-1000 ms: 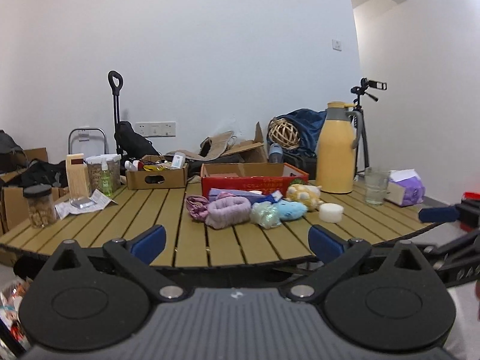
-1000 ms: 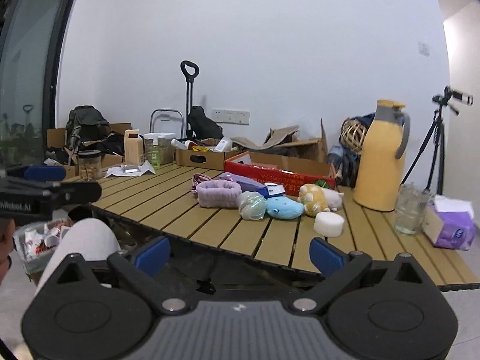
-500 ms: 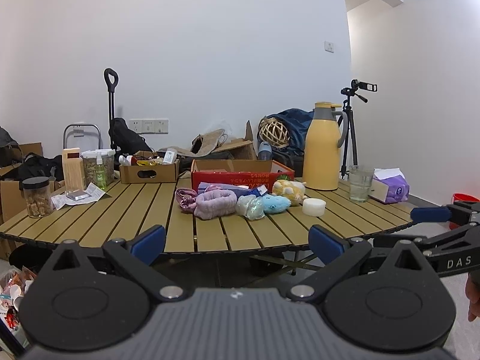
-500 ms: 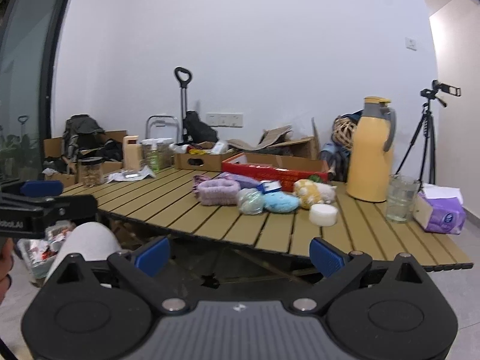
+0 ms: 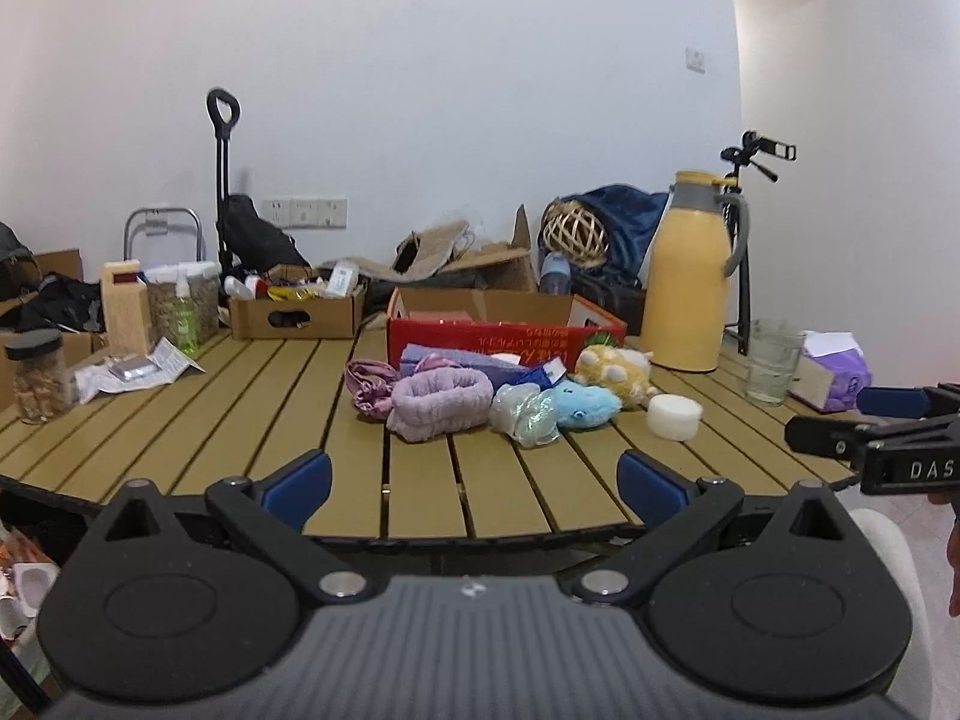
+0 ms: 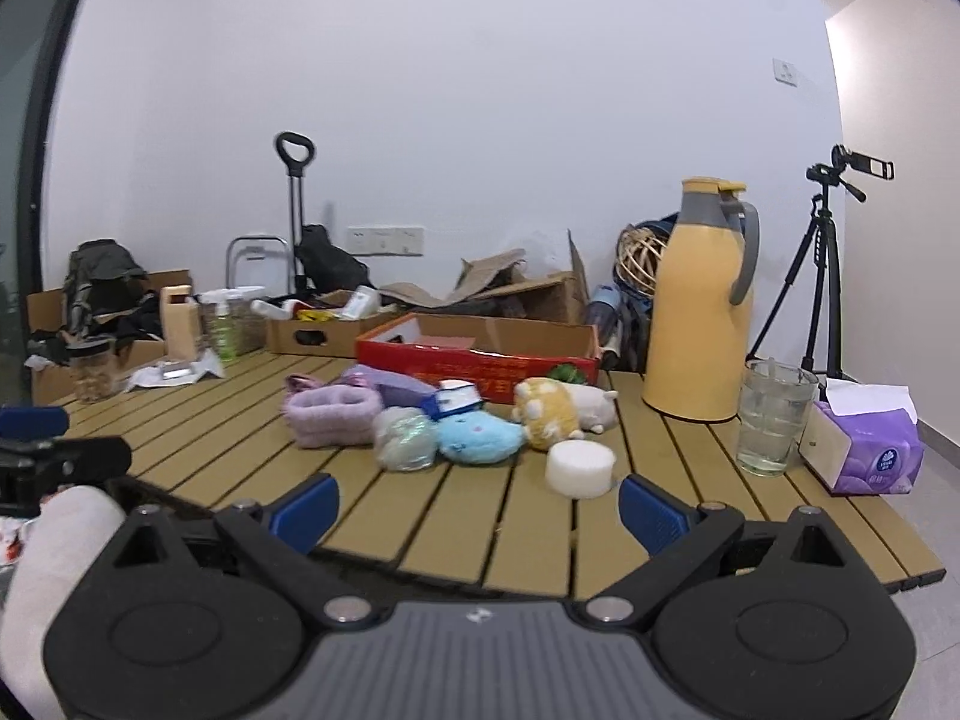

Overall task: Organize soft objects
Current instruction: 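Grasp the clear plastic bag with left gripper while right grasps white foam puck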

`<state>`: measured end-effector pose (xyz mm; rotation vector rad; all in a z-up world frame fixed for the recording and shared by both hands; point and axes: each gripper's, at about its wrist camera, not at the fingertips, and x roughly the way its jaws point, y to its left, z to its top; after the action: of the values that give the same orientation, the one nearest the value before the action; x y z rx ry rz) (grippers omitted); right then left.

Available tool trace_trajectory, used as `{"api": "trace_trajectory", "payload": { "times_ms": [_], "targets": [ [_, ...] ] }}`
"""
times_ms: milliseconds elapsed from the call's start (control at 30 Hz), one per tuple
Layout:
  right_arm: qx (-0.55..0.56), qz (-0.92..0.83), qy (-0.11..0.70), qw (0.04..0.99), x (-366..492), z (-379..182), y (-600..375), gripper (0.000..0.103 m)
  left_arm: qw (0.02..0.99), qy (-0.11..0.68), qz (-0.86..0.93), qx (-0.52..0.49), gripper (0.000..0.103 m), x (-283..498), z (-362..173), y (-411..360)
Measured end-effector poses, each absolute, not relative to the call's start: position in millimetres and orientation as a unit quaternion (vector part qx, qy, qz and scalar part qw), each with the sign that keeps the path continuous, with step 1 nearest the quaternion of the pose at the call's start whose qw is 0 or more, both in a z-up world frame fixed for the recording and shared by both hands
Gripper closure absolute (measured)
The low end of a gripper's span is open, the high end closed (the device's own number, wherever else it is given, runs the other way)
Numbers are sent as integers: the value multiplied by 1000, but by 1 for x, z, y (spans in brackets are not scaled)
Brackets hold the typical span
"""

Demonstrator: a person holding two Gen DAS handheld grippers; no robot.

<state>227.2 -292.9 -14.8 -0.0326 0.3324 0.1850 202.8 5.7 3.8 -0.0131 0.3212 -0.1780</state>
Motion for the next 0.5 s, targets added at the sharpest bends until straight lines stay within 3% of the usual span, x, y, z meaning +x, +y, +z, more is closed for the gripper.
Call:
{"api": "trace_trajectory", "payload": {
  "times_ms": [233,500],
  "targets": [
    [4,74,182,981,300,-27,-311,8,971,212,-101,-37,0,288,-12,-12],
    [19,66,228,971,393,-54,-328,13,959,263,-102,-35,14,392,-34,-56]
  ]
}}
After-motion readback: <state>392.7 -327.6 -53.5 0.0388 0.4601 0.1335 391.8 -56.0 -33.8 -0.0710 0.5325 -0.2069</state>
